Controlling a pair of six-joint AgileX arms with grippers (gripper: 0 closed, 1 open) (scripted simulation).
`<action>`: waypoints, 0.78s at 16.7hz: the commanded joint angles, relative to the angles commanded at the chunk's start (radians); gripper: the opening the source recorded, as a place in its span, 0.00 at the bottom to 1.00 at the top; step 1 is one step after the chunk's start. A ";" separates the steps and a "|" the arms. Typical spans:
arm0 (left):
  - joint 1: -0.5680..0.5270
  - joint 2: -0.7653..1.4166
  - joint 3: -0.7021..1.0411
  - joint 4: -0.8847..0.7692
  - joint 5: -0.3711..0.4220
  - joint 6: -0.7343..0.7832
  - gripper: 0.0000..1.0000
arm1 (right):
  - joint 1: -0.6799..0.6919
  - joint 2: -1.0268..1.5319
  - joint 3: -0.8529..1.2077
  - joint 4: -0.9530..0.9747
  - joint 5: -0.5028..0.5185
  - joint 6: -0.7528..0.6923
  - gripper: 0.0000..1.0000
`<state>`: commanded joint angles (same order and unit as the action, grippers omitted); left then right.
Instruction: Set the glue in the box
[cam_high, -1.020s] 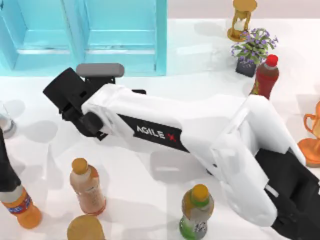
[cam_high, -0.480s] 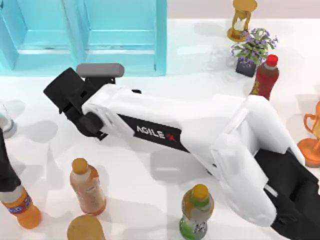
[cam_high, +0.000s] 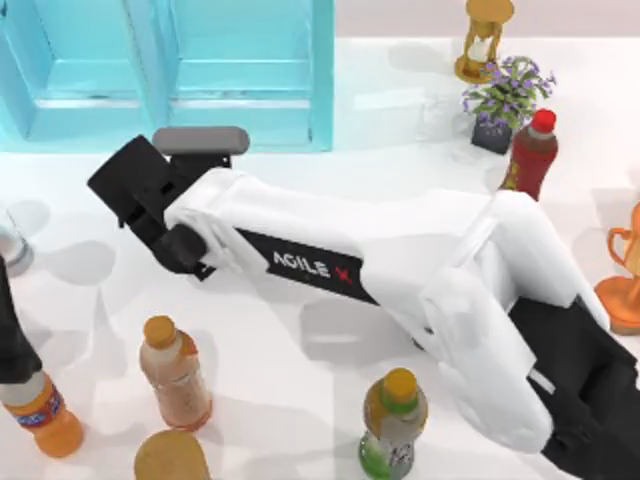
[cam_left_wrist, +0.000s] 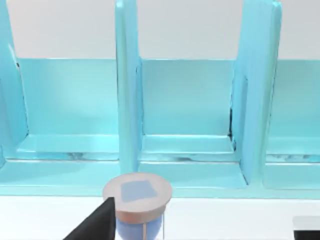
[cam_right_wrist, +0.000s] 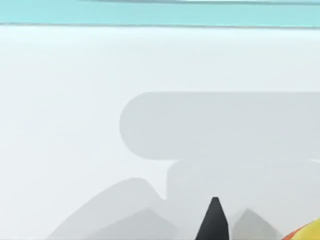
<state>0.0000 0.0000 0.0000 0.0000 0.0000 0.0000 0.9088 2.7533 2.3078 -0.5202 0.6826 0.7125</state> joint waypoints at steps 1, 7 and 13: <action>0.000 0.000 0.000 0.000 0.000 0.000 1.00 | 0.000 0.000 0.000 0.000 0.000 0.000 0.00; 0.000 0.000 0.000 0.000 0.000 0.000 1.00 | 0.000 0.000 0.000 0.000 0.000 0.000 0.00; 0.000 0.000 0.000 0.000 0.000 0.000 1.00 | 0.011 -0.003 0.067 -0.066 -0.002 0.000 0.00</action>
<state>0.0000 0.0000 0.0000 0.0000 0.0000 0.0000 0.9202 2.7505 2.3752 -0.5863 0.6807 0.7128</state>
